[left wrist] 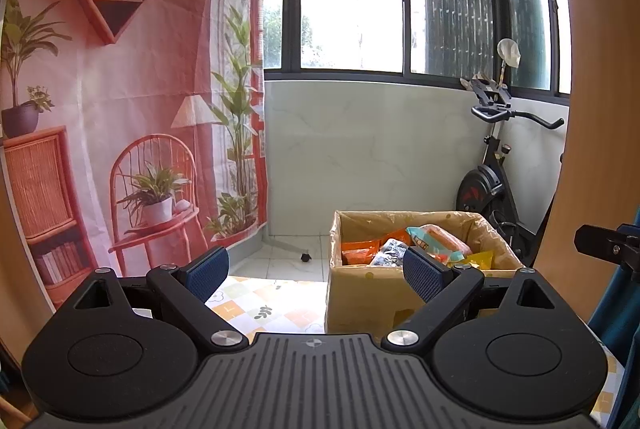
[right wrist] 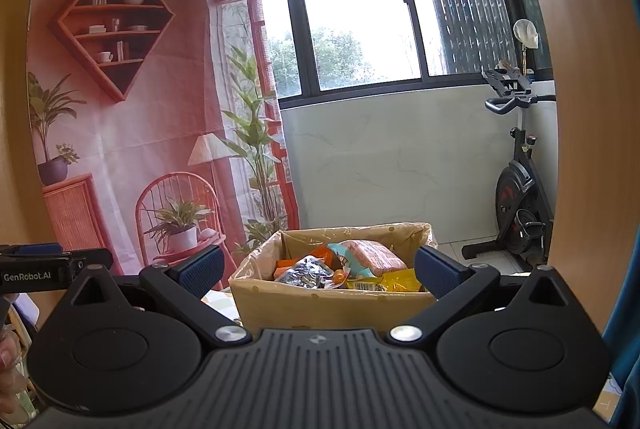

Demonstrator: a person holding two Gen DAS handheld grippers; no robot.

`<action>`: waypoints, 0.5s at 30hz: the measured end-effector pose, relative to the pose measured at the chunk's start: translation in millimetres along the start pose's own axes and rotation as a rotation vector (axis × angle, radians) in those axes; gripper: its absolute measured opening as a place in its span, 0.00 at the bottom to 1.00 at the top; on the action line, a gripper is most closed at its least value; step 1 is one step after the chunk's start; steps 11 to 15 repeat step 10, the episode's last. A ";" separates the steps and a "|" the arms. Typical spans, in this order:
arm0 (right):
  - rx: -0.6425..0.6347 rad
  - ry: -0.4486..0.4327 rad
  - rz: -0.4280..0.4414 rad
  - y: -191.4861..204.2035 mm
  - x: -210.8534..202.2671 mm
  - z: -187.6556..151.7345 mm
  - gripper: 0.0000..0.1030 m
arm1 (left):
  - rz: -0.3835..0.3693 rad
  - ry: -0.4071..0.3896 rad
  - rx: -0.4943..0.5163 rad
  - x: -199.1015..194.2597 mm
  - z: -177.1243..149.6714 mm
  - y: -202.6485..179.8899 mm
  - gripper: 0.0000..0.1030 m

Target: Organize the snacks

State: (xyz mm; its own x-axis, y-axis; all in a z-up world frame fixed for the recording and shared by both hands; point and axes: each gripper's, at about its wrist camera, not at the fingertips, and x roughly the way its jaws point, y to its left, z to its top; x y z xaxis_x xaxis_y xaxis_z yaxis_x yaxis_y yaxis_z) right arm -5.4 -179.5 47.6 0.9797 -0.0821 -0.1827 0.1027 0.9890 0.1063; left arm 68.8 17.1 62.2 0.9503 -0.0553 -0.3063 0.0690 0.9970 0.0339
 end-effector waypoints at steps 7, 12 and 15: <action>-0.004 0.009 -0.010 1.0 0.5 0.2 1.00 | -0.007 0.006 -0.013 -0.2 0.0 4.7 0.93; -0.008 0.010 -0.011 2.1 0.8 0.5 1.00 | -0.007 0.004 -0.015 -0.3 0.5 5.5 0.93; -0.008 0.010 -0.011 2.1 0.8 0.5 1.00 | -0.007 0.004 -0.015 -0.3 0.5 5.5 0.93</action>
